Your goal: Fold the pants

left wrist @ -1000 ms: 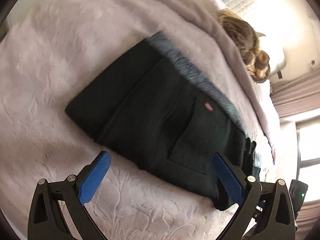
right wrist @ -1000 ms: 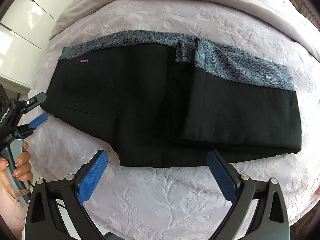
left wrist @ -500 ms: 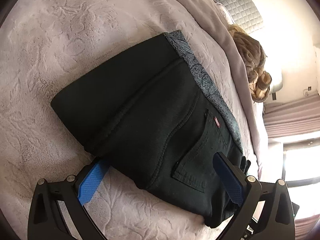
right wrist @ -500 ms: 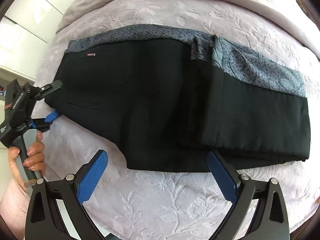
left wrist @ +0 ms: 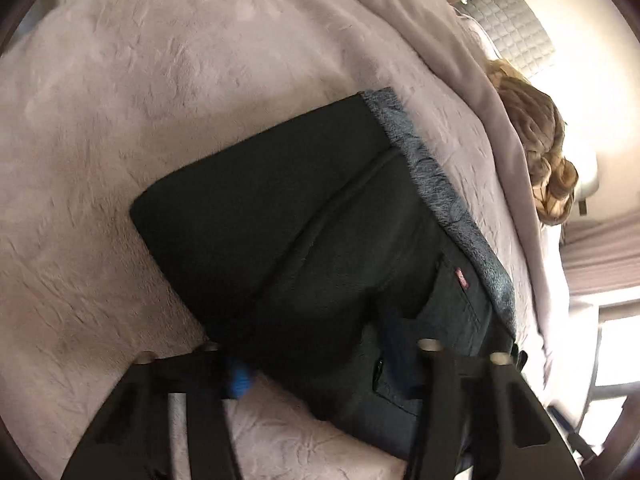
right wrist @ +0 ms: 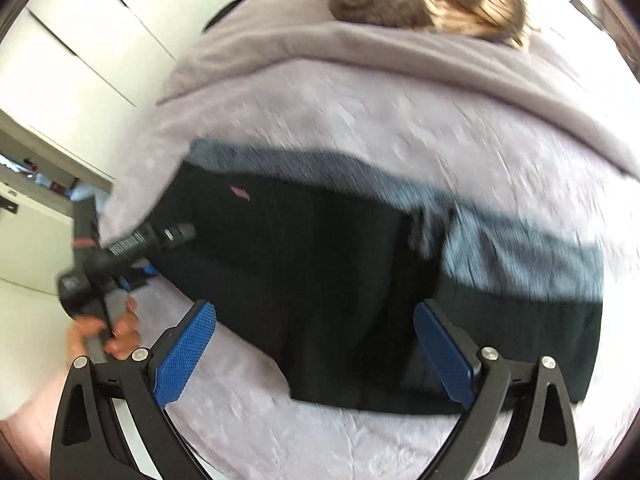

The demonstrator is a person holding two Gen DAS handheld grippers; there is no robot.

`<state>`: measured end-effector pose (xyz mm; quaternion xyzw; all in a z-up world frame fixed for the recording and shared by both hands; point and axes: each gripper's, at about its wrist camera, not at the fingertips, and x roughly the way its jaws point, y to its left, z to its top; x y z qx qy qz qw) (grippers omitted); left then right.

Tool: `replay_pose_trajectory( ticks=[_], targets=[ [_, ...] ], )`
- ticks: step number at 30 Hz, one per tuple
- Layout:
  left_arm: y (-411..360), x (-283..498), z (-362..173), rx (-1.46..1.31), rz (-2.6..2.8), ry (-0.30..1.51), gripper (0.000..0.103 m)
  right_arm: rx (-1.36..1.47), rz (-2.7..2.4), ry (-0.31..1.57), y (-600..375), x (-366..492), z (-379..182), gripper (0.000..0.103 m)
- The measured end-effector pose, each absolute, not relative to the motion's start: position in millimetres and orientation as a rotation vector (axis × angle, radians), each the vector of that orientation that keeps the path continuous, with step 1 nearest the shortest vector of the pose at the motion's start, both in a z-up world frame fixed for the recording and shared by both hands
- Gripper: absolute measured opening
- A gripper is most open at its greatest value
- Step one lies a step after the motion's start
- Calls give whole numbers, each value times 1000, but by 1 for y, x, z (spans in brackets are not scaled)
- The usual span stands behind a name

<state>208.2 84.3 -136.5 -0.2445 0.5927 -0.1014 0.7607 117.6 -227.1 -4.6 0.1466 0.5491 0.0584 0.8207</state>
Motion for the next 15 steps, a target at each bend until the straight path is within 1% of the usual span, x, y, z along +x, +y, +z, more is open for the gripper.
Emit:
replay_pose_trajectory(
  ticks=[1,4,6,10,15],
  targets=[
    [78,206,-129,-467,-219,1260,40,316,153,1169,-227,129,3,100],
    [50,192,-102,-185,-212,1147,37,320,228,1183,-213,165,17,100],
    [29,181,-92,-9,-197,1065,37,326,295,1234,-195,194,22,100],
    [11,170,-87,167,-179,997,37,263,415,1370,-142,245,17,100],
    [-1,169,-86,261,-165,967,37,150,528,1531,-65,289,-1,100]
  ],
)
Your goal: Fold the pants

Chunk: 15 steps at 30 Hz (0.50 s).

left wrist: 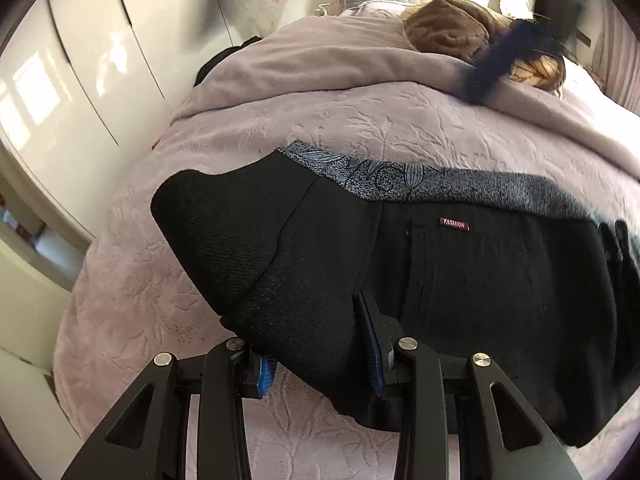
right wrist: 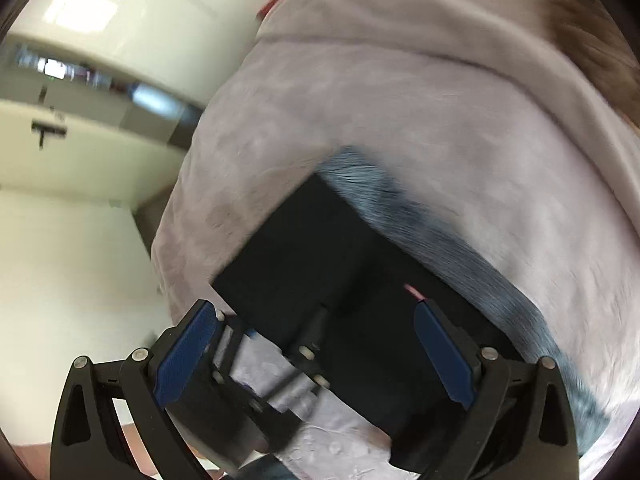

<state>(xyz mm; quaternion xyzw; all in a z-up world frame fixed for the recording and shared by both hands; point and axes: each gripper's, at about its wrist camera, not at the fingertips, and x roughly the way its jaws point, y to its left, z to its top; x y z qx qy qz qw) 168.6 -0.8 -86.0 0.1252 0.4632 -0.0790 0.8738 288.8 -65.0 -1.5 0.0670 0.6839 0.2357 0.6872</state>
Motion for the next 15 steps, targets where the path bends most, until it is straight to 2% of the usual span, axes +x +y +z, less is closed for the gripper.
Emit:
replay_pose_trajectory(
  ticks=[8,9,10,11,12,15],
  targets=[
    [-6,163,-85,339,-150,927,37,10,580,1801,4,316,-62,100],
    [-9,165,-86,345,-149,926,37,3,557,1828,3,316,-71,90],
    [-10,166,-85,351,-148,924,37,3,548,1843,0,315,-76,60],
    [-10,165,-86,356,-156,938,37,39,548,1850,-5,314,-78,44],
    [-9,162,-86,362,-158,947,37,73,546,1844,-10,314,-78,21],
    [-22,151,-73,422,-179,889,37,103,579,1745,-31,304,-57,18]
  ],
)
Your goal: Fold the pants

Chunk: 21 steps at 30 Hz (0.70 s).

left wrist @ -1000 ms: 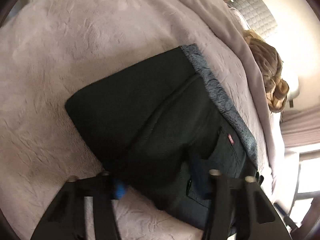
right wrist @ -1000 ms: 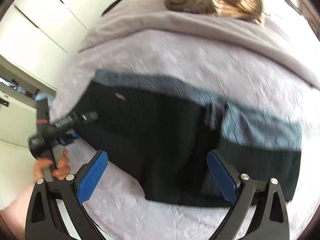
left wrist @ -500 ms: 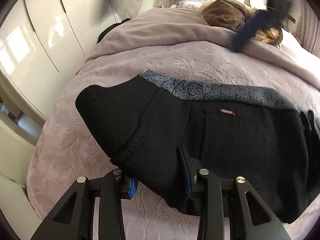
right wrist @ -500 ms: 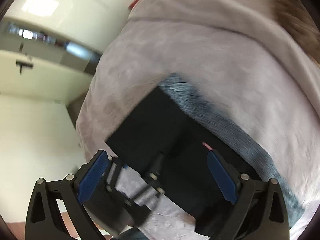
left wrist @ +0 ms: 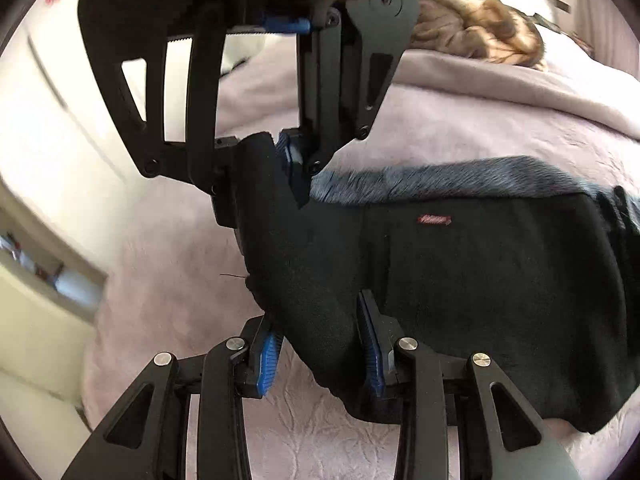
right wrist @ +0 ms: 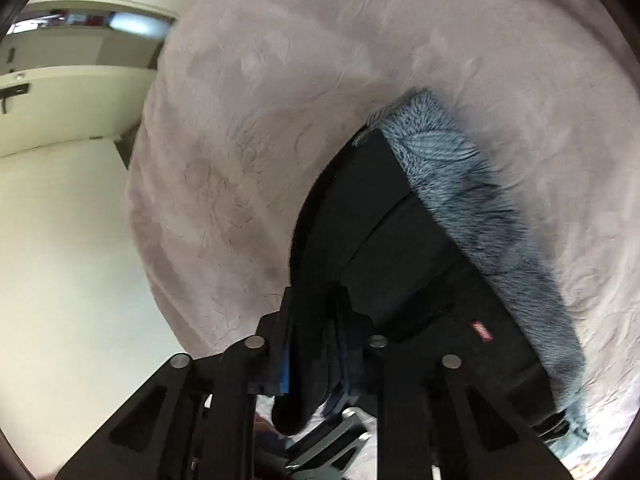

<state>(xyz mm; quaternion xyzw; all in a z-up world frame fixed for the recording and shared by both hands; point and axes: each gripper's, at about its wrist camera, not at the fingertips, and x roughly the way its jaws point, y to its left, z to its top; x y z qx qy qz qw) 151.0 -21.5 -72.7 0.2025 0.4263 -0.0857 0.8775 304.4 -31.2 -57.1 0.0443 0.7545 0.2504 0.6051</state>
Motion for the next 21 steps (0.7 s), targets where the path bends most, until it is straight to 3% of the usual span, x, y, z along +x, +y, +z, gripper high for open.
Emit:
replay_pose_trajectory(
  ticks=[13,21],
  targets=[
    [-134,78,40,538,-416,636,37,751,668,1245,-260,185,40,18],
    [-249,-2,37,672,-671,577,37,1003,513,1001,-414,51,12,18]
  ],
)
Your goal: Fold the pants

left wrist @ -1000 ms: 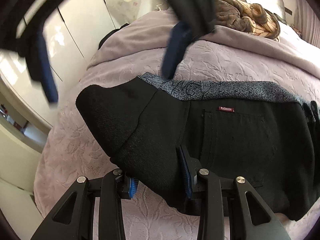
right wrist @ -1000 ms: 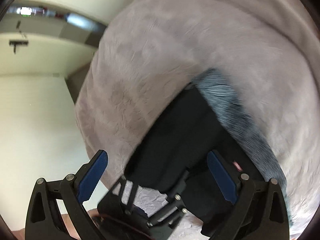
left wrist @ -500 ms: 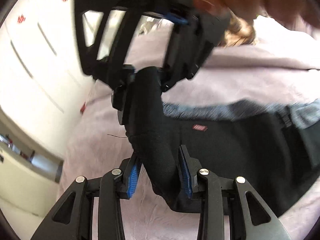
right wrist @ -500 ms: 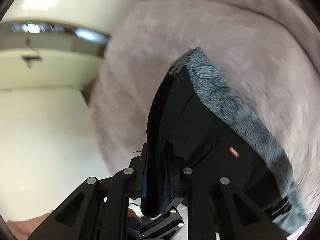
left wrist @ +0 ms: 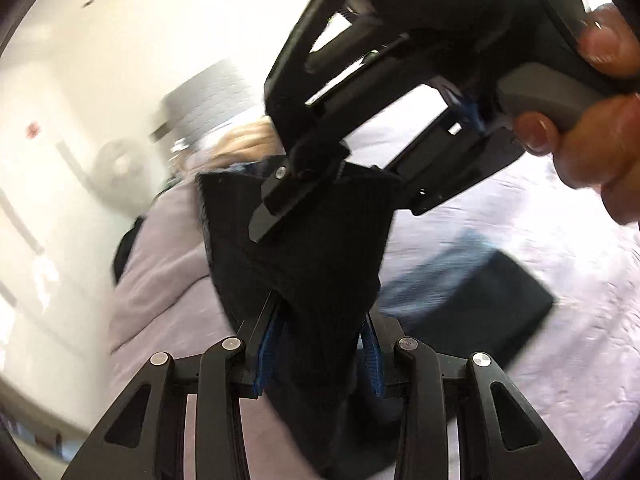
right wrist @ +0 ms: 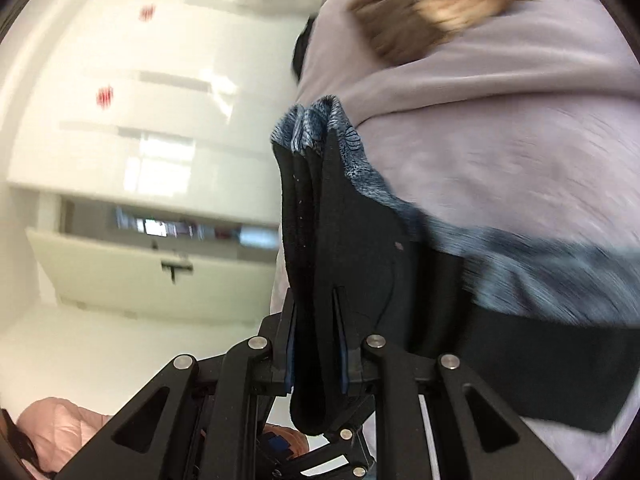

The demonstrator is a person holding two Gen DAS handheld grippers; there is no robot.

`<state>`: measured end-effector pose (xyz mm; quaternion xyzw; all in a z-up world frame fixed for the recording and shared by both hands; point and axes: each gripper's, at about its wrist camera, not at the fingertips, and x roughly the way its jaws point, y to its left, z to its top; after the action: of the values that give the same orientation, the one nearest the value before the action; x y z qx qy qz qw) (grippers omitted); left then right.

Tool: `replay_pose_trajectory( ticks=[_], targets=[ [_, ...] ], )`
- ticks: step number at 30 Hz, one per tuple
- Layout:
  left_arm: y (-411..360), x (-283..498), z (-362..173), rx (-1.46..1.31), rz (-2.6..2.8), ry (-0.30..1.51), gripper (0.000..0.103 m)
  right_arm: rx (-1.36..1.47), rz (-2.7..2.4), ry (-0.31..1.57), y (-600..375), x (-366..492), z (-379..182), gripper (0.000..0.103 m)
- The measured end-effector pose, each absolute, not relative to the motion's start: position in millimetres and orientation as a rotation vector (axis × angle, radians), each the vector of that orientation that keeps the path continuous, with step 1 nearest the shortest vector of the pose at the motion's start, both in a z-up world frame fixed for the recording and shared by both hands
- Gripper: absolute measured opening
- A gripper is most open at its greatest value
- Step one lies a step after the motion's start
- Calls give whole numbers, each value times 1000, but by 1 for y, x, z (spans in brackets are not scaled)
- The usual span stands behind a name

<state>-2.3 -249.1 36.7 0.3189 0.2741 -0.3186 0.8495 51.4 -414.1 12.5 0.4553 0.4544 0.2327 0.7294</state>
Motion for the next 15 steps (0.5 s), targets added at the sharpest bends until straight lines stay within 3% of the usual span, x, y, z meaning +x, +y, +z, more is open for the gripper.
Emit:
replay_pose_trajectory(
  ticks=[8,15],
  targets=[
    [-334,-69,-45,887,-810,646,37,1135,356,1000,-491,-22,-92,17],
    [-347,-84,-82,969,-818,690,40,1112,289,1045,-504,-43,-145,17]
  ],
)
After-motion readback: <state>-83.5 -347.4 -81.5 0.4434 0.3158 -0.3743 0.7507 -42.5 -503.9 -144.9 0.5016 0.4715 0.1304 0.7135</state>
